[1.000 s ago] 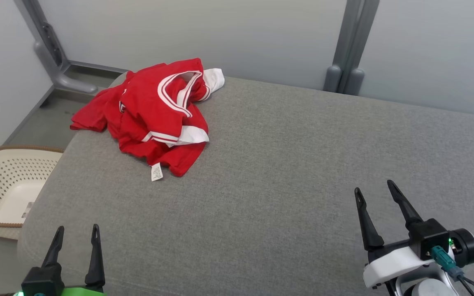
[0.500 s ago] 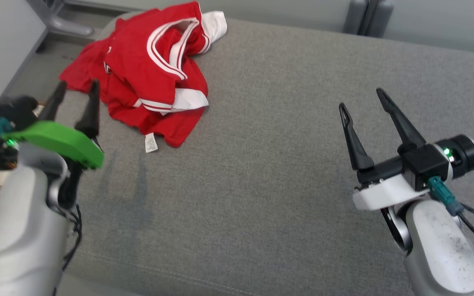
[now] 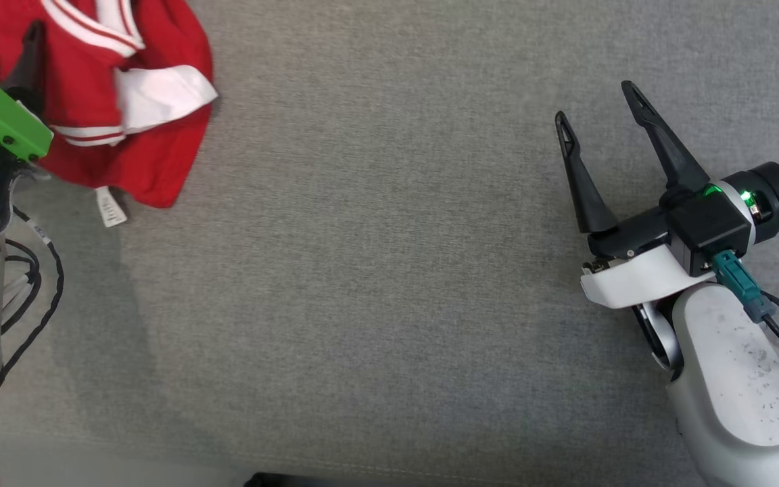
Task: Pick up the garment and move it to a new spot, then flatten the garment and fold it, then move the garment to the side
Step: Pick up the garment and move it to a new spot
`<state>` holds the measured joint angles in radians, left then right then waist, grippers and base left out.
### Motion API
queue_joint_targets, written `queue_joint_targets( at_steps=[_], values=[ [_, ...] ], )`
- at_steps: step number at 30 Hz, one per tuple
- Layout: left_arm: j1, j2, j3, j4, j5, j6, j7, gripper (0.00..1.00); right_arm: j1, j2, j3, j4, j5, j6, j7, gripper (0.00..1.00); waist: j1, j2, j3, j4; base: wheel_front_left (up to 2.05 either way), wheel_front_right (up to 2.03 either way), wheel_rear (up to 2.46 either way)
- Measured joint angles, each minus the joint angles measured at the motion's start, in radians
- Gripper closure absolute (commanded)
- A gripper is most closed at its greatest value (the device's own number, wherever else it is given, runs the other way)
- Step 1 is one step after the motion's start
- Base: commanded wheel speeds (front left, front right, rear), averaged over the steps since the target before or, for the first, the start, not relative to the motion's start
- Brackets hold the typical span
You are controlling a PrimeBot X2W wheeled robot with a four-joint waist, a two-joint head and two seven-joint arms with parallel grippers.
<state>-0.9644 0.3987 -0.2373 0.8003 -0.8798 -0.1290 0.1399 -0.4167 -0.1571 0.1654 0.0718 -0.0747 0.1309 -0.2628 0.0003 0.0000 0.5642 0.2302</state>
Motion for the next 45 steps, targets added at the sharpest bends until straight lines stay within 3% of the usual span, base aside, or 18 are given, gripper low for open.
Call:
queue_joint_targets(
  at_steps=[2,3,4,5,10,13,19,27,32,39,45],
  values=[
    [-0.016,0.004,0.0,0.051,-0.007,0.0,-0.009,0.0,-0.003,0.0,-0.001,0.002,0.0,0.0,0.0,0.0,0.0,0.0,0.031,-0.026,0.0,0.0,0.0],
    [-0.022,0.006,-0.002,0.066,-0.012,0.0,-0.009,0.45,-0.004,0.002,-0.002,0.0,0.0,0.0,0.0,0.0,0.0,0.0,0.04,-0.037,0.0,0.0,0.0],
    [-0.027,0.009,-0.003,0.079,-0.017,0.0,-0.015,0.96,-0.006,0.003,-0.003,0.0,0.0,0.0,0.0,0.0,0.0,0.0,0.049,-0.051,0.0,0.0,0.0],
    [-0.035,0.012,0.002,0.097,-0.022,0.0,-0.032,1.0,-0.007,0.006,-0.005,-0.001,0.001,0.0,0.0,0.0,0.0,0.0,0.056,-0.064,0.0,0.0,0.0],
    [-0.053,0.044,-0.014,0.098,-0.059,0.0,-0.039,1.0,0.003,0.014,-0.008,0.01,0.002,0.0,0.0,0.0,-0.0001,0.0,0.055,-0.098,0.0,0.0,0.0],
    [-0.062,0.095,-0.027,0.058,-0.081,0.0,-0.039,1.0,0.023,0.021,-0.007,0.021,0.01,0.0,0.0,0.0,-0.0001,0.0,0.032,-0.104,0.0,0.0,0.0],
    [-0.076,0.17,-0.08,-0.091,-0.112,0.0,-0.044,1.0,0.065,0.044,-0.011,0.035,0.022,0.0,0.0,0.0,-0.0003,0.0,-0.04,-0.098,0.0,0.0,0.0],
    [-0.029,0.215,-0.157,-0.405,-0.15,0.0,-0.034,1.0,0.135,0.076,-0.027,0.04,0.044,0.0,0.0,0.0,-0.0004,0.0,-0.163,-0.091,0.0,0.0,0.0],
    [0.036,0.22,-0.174,-0.668,-0.213,0.004,0.028,1.0,0.178,0.089,-0.037,0.035,0.055,0.0,0.0,0.0,-0.0004,0.0,-0.239,-0.105,0.0,0.0,0.0],
    [0.114,0.219,-0.188,-1.06,-0.31,0.085,0.12,1.0,0.214,0.101,-0.052,0.017,0.064,0.0,0.0,0.0,-0.0004,0.0,-0.299,-0.177,0.0,0.0,0.0],
    [0.124,0.174,-0.251,-1.246,-0.341,0.15,0.176,1.0,0.231,0.106,-0.073,-0.007,0.076,0.0,0.0,0.0,-0.0004,0.0,-0.317,-0.27,0.0,0.0,0.0]
  ],
)
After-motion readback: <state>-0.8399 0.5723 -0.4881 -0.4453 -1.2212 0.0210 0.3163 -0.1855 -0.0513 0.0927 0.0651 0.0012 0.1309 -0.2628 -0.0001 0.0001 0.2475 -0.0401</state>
